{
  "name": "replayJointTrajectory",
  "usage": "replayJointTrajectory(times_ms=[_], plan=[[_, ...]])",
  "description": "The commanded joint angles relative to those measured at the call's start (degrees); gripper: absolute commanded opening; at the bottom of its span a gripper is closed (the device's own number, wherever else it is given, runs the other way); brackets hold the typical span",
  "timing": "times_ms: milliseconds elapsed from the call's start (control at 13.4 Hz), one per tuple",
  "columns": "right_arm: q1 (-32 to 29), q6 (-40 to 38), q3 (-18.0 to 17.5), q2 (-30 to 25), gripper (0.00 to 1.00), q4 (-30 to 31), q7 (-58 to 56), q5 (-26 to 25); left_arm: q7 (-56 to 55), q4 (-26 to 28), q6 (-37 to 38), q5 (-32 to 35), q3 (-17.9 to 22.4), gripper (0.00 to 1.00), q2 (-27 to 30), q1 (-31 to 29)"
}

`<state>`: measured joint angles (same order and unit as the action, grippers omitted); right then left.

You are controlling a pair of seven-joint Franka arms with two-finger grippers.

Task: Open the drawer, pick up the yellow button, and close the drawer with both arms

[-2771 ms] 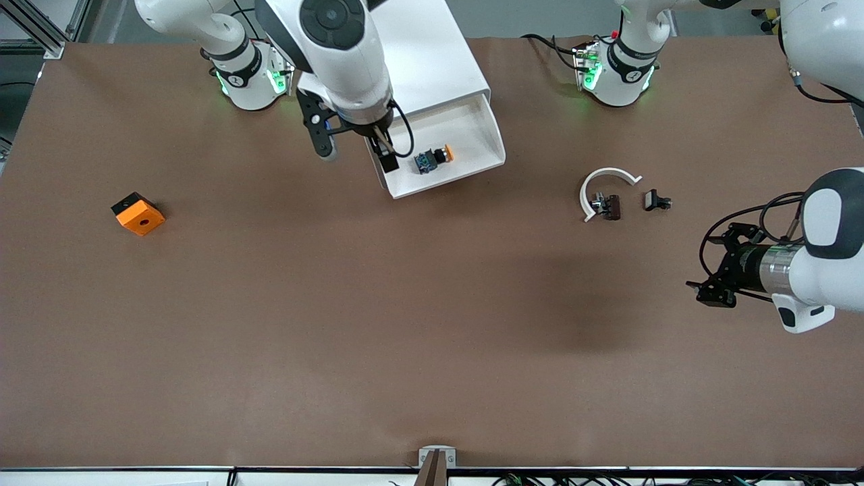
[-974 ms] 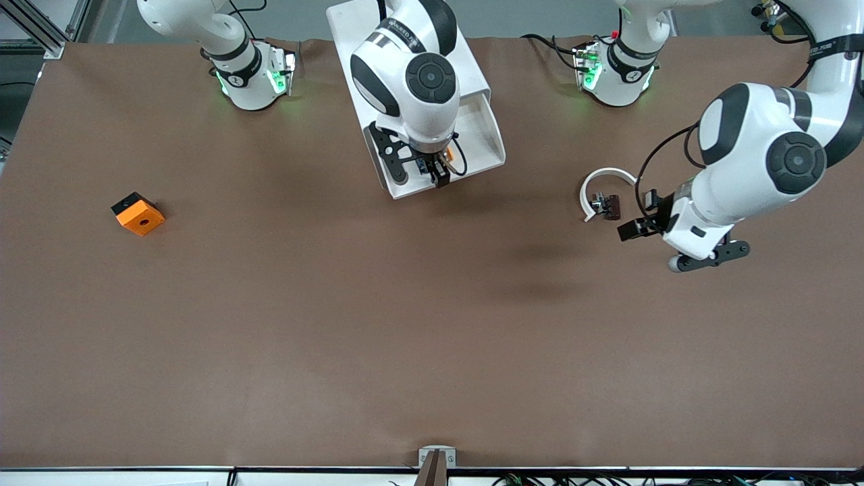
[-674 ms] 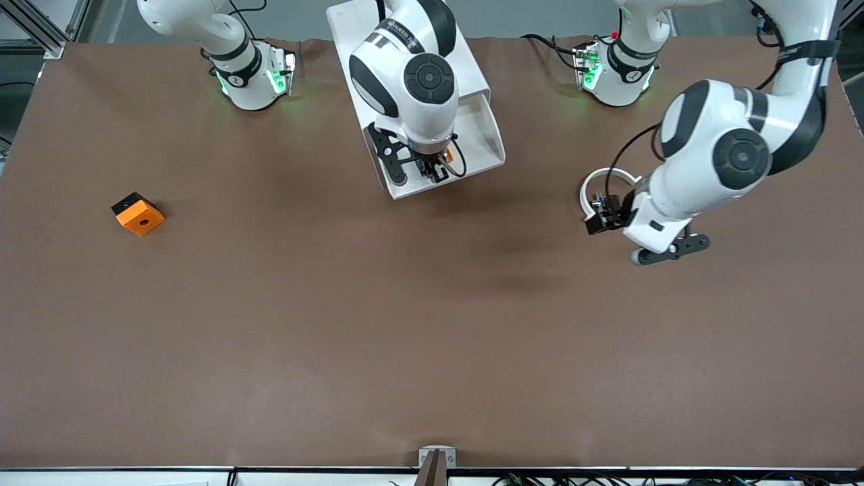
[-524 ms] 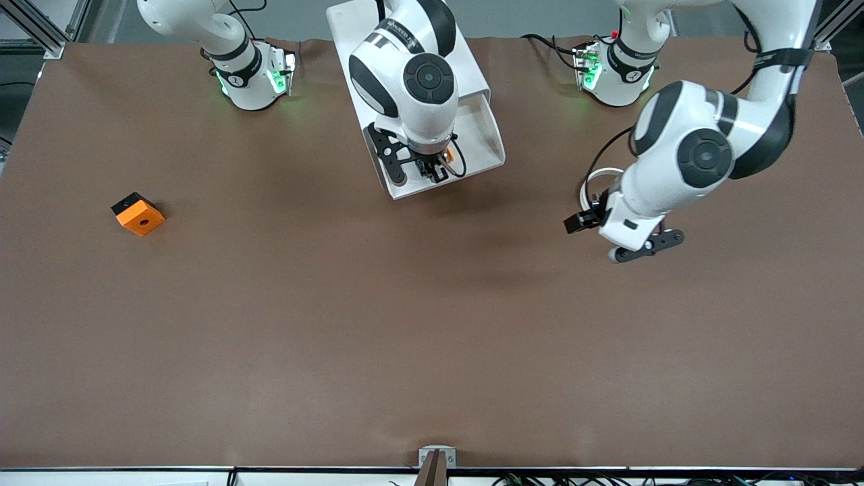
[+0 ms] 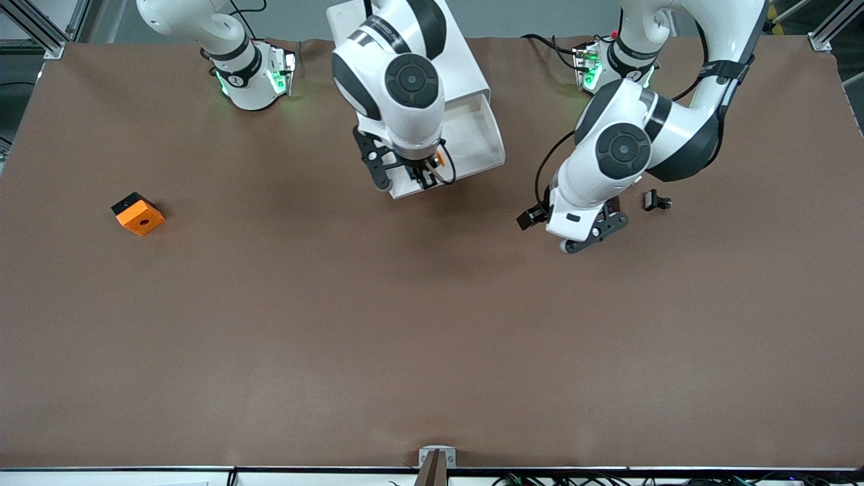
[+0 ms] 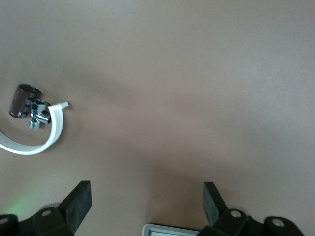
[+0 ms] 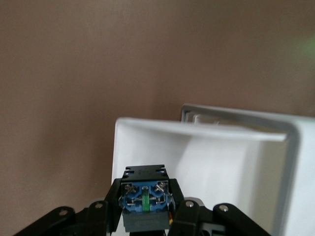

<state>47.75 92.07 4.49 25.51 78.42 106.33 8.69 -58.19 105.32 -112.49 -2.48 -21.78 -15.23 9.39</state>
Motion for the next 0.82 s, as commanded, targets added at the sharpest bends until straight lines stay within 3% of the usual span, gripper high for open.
replayJointTrajectory(times_ms=[0, 374, 749], plan=[[-6.42, -8.64, -0.63, -2.12, 0.41, -3.44, -10.74, 1.07, -4.37, -1.17, -3.16, 0.55, -0.1, 1.0, -1.03, 3.16], [-18.36, -16.57, -0.45, -7.31, 0.42, -3.01, -39.65, 0.1, -9.84, -1.43, -8.09, 2.83, -0.01, 1.0, -6.3, 10.56], [-30.84, -16.93, -0.45, -7.58, 0.42, -2.48, -69.88, -6.74, -11.15, -1.88, -7.49, 1.96, -0.54, 1.0, -6.83, 14.68]])
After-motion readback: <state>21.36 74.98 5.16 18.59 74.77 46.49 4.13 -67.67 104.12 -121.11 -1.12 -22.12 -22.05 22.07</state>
